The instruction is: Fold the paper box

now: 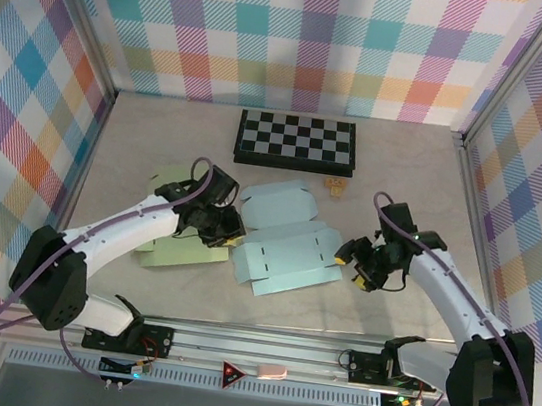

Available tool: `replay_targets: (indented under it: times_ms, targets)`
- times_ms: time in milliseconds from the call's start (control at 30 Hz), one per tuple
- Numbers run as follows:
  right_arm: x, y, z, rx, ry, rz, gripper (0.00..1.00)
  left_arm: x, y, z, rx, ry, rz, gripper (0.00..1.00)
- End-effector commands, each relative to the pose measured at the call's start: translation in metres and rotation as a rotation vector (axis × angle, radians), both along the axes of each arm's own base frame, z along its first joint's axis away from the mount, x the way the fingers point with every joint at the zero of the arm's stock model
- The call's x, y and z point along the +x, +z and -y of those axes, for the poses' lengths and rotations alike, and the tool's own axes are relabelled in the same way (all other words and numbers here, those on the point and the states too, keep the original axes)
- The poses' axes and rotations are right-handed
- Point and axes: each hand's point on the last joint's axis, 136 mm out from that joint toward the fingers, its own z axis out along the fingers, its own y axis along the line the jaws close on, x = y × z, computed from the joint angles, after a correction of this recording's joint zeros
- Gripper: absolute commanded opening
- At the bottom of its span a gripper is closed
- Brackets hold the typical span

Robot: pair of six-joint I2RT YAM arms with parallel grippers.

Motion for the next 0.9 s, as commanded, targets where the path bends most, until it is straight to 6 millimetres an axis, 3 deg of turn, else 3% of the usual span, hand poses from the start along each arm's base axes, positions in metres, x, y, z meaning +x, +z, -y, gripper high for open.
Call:
replay_targets:
  times_ms: [0,100,267,567,867]
  targets:
    - [0.043,0.017,-0.023,0.214,-0.086,0.129,0.61,0.009,-0.001,0.02,-0.093,0.017,0.009,0.18]
    - [0.048,-0.008,-0.015,0.233,-0.166,0.077,0.58,0.012,-0.009,0.028,-0.144,0.035,0.005,0.19]
    - [0.048,-0.03,-0.002,0.25,-0.254,0.055,0.56,0.01,-0.018,0.03,-0.127,0.01,-0.005,0.19]
    - [0.054,-0.047,0.0,0.281,-0.331,0.067,0.51,0.012,-0.029,0.035,-0.117,-0.025,-0.02,0.19]
    - [0.069,-0.053,-0.001,0.302,-0.372,0.089,0.45,0.014,-0.025,0.038,-0.12,-0.054,-0.008,0.19]
